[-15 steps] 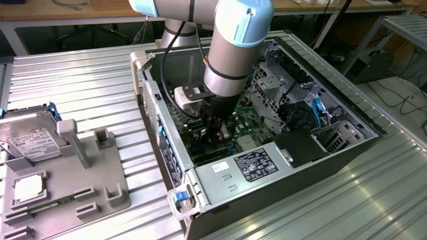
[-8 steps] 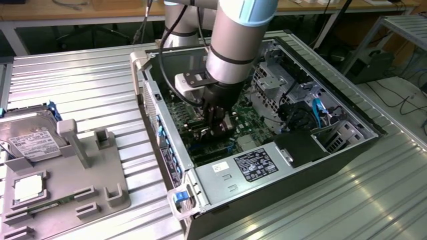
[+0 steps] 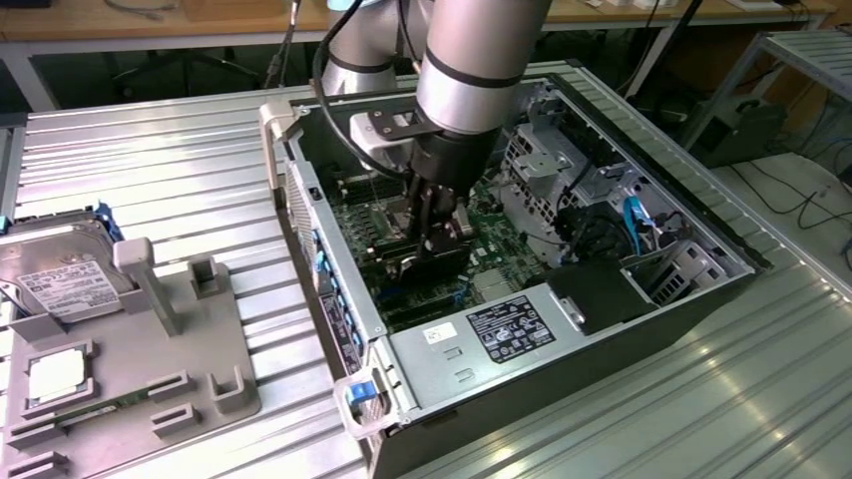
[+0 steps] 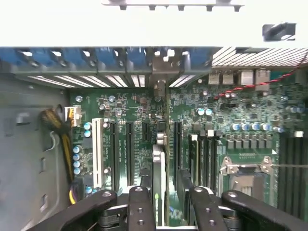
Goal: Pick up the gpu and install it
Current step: 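Insert the gpu into the slot, then press down on the gpu until it lock into place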
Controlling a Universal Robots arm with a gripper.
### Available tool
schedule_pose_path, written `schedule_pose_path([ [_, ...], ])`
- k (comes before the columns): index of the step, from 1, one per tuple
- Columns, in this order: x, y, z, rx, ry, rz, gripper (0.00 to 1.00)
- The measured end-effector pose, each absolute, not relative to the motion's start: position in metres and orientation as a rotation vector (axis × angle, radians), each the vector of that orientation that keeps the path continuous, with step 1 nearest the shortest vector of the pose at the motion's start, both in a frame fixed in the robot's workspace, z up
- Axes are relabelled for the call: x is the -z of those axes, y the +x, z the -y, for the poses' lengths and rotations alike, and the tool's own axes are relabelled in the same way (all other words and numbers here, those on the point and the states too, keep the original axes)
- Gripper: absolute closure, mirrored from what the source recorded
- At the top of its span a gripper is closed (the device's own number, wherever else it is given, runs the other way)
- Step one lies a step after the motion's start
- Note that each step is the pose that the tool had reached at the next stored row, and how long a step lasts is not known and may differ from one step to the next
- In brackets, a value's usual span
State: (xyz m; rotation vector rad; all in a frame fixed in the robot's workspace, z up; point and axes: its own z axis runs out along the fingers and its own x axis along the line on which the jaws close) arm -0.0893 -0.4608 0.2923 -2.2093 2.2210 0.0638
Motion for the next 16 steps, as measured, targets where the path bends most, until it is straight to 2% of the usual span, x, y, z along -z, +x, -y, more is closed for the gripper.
schedule_pose_path([
  [1,-0.2923,-0.0893,0.4607,-0.064,-2.21,-2.221,0.66],
  [3,-0.2923,-0.0893,0.4607,-0.064,-2.21,-2.22,0.79],
  [4,-0.2923,-0.0894,0.4607,-0.064,-2.21,-2.22,0.79],
  [5,-0.2923,-0.0893,0.4607,-0.064,-2.21,-2.22,0.85],
  [6,-0.2923,-0.0893,0.4608,-0.064,-2.211,-2.22,0.85],
  [7,-0.2923,-0.0893,0.4608,-0.064,-2.211,-2.219,0.89],
  [16,-0.2923,-0.0893,0.4607,-0.064,-2.218,-2.212,0.89],
])
